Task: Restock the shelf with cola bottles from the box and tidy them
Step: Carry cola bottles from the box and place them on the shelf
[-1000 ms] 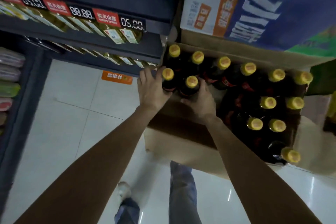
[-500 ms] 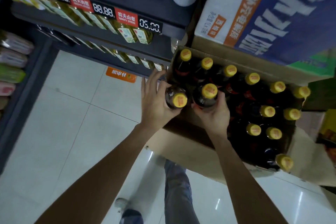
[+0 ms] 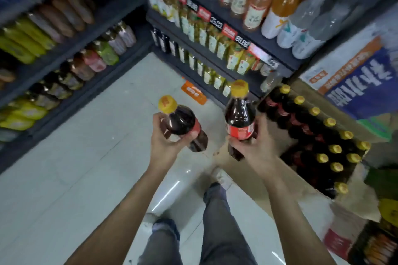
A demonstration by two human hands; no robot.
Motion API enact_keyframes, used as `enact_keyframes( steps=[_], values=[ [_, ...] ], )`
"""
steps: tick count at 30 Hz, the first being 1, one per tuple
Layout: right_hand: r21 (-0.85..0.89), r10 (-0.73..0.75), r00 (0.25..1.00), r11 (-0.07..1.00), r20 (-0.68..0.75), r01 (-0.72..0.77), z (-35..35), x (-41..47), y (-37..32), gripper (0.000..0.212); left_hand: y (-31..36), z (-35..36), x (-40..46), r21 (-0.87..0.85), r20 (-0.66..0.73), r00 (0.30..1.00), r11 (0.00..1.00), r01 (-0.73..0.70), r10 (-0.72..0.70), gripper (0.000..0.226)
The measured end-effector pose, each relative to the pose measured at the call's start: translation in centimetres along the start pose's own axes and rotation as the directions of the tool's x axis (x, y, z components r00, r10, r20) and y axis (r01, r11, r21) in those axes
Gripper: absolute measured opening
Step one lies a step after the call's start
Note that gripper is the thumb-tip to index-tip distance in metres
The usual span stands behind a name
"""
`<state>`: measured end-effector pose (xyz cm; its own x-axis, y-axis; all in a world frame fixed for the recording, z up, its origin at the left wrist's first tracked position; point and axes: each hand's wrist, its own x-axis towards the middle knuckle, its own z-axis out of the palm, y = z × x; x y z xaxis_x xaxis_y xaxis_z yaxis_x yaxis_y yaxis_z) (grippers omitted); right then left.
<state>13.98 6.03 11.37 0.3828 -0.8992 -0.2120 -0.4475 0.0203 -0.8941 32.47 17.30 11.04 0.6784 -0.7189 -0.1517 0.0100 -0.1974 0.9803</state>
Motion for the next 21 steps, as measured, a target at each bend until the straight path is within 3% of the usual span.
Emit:
enact_keyframes(
  steps=[8, 13, 17, 21],
  values=[
    [-0.059, -0.162, 0.939, 0.980, 0.305, 0.188, 21.2, -9.2, -11.8, 0.056, 1.9, -25.4, -8.0, 0.100, -0.349, 0.936, 0.995, 0.000, 0.035, 0.058],
    [-0.035, -0.257, 0.840, 0.950, 0.478, 0.310, 34.7, -15.2, -19.5, 0.051, 1.9, -40.4, -12.9, 0.163, -0.560, 0.827, 0.985, 0.051, 0.050, 0.059],
    [0.070, -0.265, 0.742, 0.957, 0.616, 0.283, 44.5, -18.9, -26.3, 0.041, 2.1, -51.0, -15.4, 0.104, -0.686, 0.728, 0.993, 0.062, 0.026, 0.059],
    [0.177, -0.314, 0.641, 0.946, 0.701, 0.270, 53.8, -21.3, -33.2, 0.029, 3.0, -60.7, -16.1, 0.060, -0.784, 0.618, 0.998, -0.019, 0.059, 0.071]
  ],
)
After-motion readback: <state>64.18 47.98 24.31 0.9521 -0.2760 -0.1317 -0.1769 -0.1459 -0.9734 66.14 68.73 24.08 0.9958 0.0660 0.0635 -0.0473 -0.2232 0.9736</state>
